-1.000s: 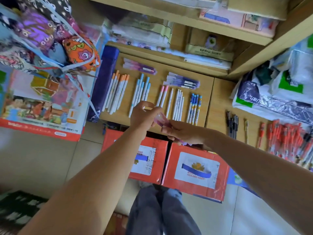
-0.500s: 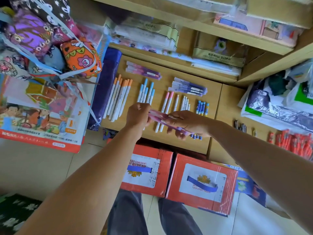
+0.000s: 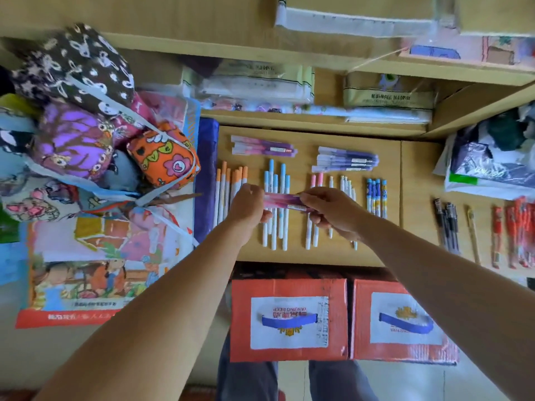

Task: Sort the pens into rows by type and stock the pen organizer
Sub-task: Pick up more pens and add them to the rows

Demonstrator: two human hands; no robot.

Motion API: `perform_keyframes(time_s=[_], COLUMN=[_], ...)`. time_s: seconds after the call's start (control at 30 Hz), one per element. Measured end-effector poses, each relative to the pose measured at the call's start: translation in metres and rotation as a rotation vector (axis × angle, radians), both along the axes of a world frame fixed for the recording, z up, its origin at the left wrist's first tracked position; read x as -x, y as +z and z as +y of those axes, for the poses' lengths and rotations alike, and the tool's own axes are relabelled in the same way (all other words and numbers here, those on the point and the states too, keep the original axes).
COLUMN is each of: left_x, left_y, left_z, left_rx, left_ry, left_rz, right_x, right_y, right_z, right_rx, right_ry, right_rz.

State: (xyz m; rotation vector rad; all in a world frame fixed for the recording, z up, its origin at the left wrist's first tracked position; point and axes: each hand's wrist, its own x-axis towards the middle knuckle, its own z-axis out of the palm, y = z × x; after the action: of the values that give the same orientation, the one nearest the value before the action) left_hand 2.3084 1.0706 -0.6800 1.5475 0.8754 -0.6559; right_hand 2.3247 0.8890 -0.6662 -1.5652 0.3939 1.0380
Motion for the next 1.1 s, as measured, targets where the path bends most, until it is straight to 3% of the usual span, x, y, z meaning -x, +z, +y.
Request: perform_keyframes(time_s=[0.2, 0.4, 0.53, 0.9, 1.1], left_x=[-0.02, -0.038, -0.049, -0.071, -0.077], left_y=[-0.009, -0.015, -0.024, -0.047, -0.051], left_z=[0.017, 0.023, 0.024, 0.03, 0.039], left_rx=[0.069, 0.118, 0.024, -0.248, -0.494], left_ry=[-0.081, 0.059, 0.013, -0.15, -0.267], left_rz=[0.024, -0.09, -0.255, -0.455, -0.652], right_x=[-0.013, -0.036, -0.056, -0.087, -0.1], right_y=[-0.014, -0.021, -0.026, -0.055, -0.064], right_z=[0.011, 0.01, 0.011, 0.017, 0.018], right_rx=[0.053, -0.012, -0.052, -0.052, -0.005], right_ry=[-0.054, -0.137, -0.184, -0.222, -0.279], right_rz=[-0.037, -0.065, -0.074, -0.191, -0.282])
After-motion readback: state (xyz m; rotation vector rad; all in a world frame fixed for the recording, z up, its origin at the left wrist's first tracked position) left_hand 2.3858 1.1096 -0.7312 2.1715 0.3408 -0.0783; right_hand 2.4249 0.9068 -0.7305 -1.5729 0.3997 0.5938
